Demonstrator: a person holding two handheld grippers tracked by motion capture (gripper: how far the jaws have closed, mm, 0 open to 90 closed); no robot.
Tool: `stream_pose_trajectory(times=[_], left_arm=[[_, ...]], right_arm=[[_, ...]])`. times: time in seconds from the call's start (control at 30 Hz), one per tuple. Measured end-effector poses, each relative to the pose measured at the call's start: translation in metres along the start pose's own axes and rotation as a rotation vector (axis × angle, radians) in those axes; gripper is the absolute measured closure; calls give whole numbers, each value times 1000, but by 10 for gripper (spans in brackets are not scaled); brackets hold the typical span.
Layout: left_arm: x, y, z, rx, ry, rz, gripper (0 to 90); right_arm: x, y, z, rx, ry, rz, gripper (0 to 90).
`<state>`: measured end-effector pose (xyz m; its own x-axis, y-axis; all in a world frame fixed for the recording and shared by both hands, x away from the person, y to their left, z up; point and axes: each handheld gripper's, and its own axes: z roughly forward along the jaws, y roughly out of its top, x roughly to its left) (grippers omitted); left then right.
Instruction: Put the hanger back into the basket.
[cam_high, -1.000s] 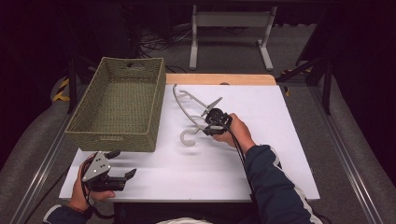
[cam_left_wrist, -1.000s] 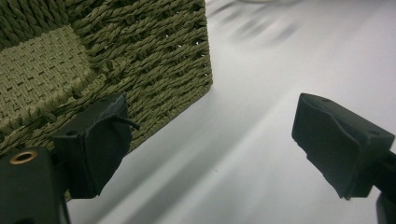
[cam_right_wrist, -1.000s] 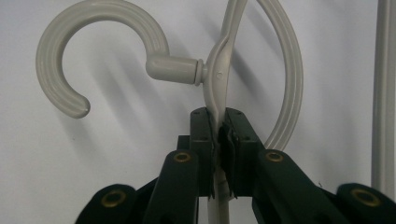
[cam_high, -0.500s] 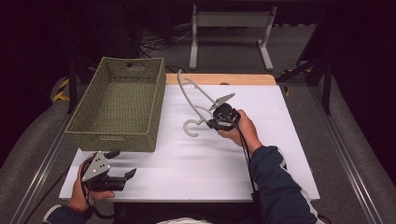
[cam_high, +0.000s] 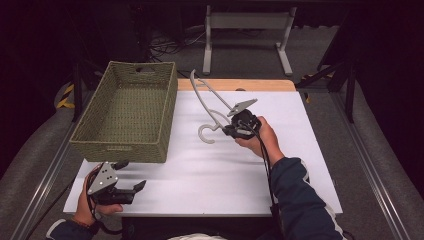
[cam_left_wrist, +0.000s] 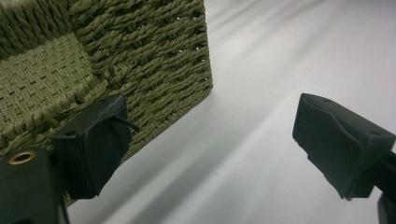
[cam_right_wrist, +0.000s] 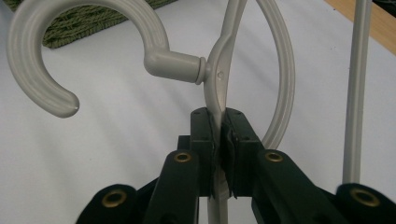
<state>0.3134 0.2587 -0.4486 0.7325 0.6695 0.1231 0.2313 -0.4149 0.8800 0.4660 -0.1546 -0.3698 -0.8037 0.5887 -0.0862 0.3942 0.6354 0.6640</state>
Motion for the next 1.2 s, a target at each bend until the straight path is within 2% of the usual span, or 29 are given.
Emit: stream_pose_trajectory(times=[0.17, 0.3, 0.4, 0.6, 0.83, 1.2], left_arm=[[-3, 4, 0, 2, 11, 48, 126], [-3, 8, 0, -10, 5, 54, 133], [-2, 8, -2, -22, -2, 30, 136], [-1, 12, -5, -46, 1, 31, 147], [-6, 20, -7, -64, -20, 28, 171], [-17, 34, -1, -76, -53, 64, 188]], right_arm=[[2, -1, -6, -12, 4, -2, 834], [3, -2, -10, -20, 13, -9, 834], [6, -3, -13, -22, 15, -19, 834], [7, -4, -24, -79, 28, -12, 834], [9, 0, -35, -140, 33, -4, 835], [14, 3, -39, -239, 66, 32, 836]])
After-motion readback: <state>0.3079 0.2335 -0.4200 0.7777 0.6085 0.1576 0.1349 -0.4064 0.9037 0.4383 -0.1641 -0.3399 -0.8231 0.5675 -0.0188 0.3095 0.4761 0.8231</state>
